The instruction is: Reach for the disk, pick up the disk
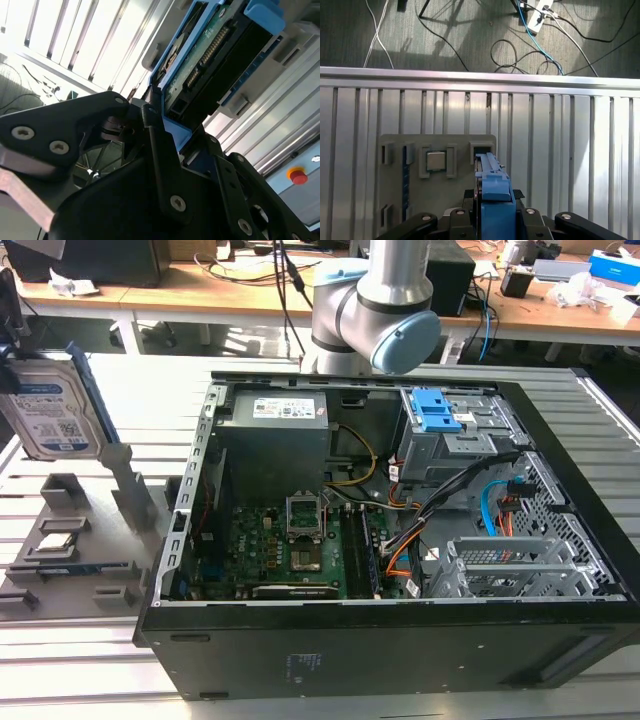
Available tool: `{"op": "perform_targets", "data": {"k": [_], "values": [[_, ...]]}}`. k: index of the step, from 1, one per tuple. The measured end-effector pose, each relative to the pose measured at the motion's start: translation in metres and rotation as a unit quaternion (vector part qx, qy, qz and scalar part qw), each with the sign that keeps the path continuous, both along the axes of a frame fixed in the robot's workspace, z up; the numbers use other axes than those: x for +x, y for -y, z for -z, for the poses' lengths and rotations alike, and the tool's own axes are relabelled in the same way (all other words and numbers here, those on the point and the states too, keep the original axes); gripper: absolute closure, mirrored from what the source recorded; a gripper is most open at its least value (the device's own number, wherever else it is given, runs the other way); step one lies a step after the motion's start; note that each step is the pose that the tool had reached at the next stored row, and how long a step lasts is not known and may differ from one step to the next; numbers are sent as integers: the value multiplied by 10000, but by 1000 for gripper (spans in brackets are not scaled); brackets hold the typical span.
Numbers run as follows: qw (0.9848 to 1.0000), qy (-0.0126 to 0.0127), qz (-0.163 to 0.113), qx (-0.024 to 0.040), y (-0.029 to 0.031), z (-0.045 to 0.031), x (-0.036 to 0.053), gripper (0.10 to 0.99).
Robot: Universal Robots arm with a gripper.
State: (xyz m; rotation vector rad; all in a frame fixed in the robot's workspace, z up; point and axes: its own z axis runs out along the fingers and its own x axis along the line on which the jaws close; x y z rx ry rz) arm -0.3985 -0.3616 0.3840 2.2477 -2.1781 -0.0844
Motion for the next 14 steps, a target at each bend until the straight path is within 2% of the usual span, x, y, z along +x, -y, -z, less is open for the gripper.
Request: {"op": "perform_targets", "data": {"k": [14], "values": [[10000,-8,0,0,0,-186,0,718]]}}
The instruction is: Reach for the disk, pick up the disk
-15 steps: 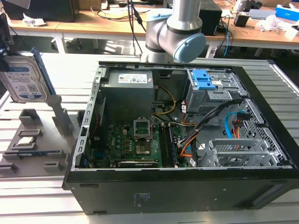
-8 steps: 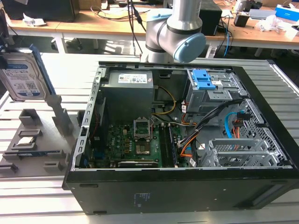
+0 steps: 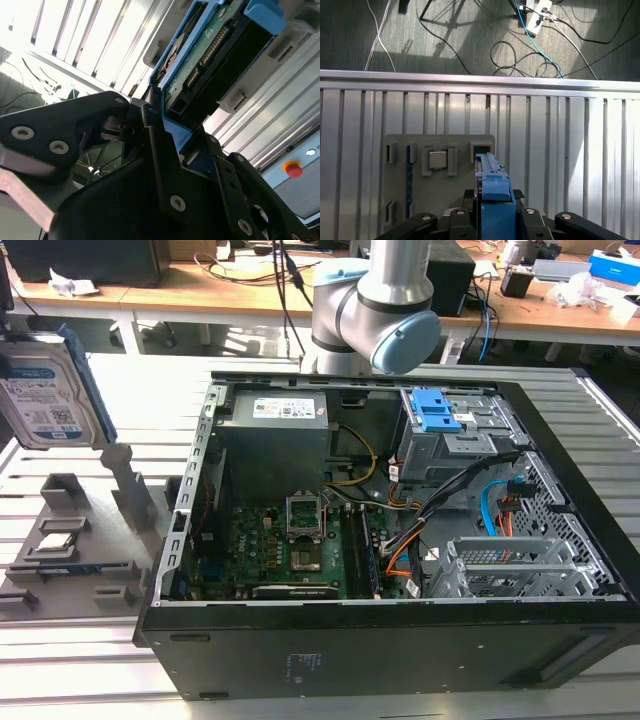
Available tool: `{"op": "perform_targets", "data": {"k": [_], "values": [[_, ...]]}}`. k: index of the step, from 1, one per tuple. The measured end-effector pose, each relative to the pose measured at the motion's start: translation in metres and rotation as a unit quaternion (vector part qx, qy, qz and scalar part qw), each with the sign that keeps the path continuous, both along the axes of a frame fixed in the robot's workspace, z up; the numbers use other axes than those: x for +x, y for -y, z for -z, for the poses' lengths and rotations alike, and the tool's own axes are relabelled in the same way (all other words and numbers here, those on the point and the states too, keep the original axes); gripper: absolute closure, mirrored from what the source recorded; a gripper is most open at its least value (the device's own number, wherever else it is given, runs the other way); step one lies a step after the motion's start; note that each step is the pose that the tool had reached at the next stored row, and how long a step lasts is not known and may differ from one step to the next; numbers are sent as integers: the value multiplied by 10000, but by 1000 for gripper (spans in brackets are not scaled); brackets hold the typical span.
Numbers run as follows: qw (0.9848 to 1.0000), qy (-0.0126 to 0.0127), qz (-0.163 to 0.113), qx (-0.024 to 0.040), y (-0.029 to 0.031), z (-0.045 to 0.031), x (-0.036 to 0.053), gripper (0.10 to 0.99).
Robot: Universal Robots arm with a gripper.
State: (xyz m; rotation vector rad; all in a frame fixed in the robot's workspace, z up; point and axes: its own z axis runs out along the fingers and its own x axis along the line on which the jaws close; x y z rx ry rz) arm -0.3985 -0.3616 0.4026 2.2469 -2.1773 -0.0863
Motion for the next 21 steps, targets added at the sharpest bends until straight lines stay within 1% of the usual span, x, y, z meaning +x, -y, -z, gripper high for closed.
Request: {"op": "perform_targets", "data": {"k": [5,16,21], "values": [[10000,-3,0,0,0,-97,0,718],[10000,-8,0,0,0,-248,0,718],[10000,-10,0,0,0,-349,0,718]]}}
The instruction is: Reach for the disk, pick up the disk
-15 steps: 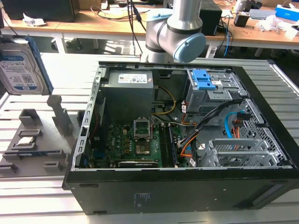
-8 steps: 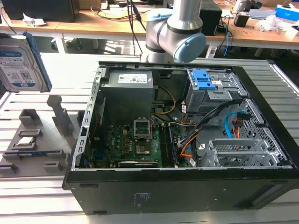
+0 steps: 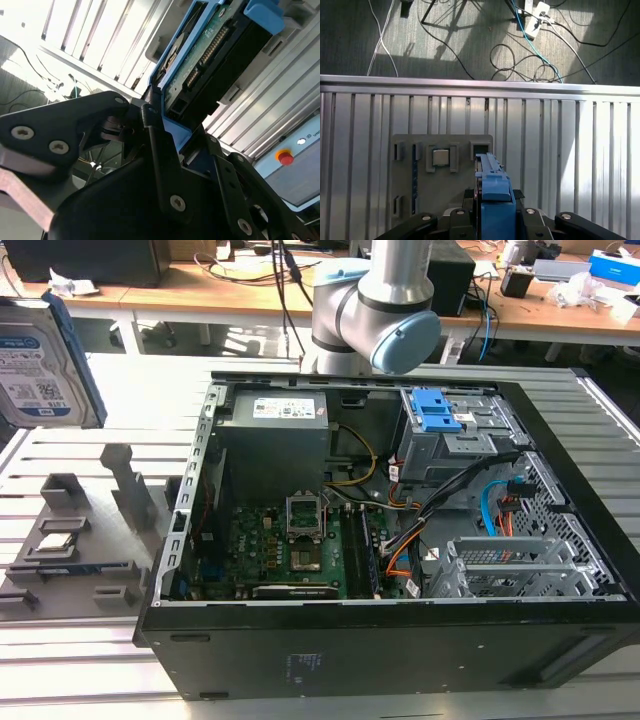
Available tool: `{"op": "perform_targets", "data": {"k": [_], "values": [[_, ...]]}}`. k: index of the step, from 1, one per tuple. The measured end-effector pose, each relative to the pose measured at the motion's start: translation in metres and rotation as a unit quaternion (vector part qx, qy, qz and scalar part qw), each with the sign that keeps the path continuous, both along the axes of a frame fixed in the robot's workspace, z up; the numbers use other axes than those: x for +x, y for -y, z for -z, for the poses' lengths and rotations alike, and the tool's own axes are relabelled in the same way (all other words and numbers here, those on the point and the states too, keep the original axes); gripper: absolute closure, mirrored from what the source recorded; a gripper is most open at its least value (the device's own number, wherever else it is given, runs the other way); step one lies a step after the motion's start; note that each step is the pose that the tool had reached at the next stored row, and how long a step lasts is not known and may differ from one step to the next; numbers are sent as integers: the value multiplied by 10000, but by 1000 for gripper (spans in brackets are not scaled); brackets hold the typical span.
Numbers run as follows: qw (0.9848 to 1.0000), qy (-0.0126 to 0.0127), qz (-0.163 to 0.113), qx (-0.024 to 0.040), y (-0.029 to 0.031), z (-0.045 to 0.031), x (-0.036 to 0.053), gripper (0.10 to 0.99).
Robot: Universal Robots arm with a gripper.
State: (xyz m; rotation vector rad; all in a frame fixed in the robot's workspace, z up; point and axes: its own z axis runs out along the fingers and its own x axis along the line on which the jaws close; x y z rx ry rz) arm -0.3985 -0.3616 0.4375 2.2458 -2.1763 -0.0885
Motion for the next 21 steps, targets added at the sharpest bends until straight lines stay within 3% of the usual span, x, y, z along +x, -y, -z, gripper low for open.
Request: {"op": "perform_targets", "data": {"k": [9,21], "values": [[10000,-1,0,0,0,-164,0,718],[10000,-2,0,0,0,-485,0,718]]}}
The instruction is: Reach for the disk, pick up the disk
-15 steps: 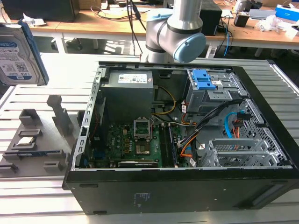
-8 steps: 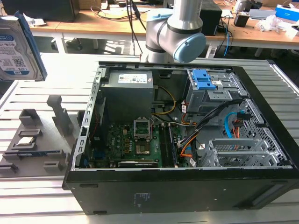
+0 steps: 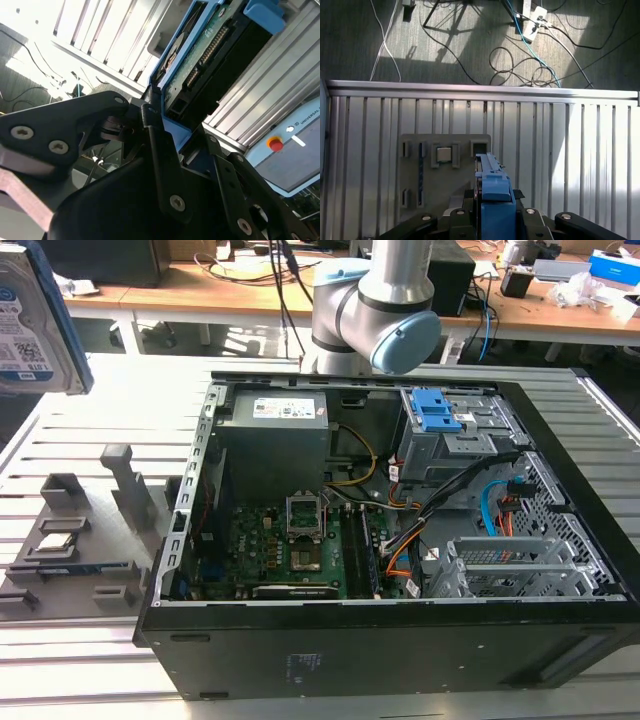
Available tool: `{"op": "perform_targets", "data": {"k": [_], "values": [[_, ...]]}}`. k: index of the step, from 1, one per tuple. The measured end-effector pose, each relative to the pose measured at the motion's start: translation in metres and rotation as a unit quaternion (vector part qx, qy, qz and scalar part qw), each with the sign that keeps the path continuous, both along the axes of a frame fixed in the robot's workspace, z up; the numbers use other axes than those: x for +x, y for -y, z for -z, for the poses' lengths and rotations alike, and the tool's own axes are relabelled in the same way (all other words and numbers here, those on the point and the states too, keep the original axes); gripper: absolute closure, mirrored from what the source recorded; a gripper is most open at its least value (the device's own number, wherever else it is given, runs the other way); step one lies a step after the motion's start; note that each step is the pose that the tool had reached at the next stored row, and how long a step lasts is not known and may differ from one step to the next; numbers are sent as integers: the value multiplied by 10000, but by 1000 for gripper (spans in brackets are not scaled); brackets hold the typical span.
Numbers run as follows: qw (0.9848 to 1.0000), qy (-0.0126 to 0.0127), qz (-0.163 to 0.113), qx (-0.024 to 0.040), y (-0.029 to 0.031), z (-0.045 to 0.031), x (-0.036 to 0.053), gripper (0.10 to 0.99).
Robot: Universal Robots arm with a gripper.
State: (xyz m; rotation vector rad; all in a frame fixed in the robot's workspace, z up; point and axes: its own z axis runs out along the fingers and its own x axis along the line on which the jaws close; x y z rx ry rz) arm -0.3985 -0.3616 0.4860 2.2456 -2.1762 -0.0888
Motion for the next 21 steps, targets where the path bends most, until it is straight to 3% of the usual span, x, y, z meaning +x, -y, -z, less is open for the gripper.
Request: {"op": "perform_targets", "data": {"k": [11,19,21], "values": [[10000,0,-1,0,0,-32,19,718],[10000,-4,0,0,-12,-31,275,718],[10000,-7,0,0,-16,-32,380,718]]}}
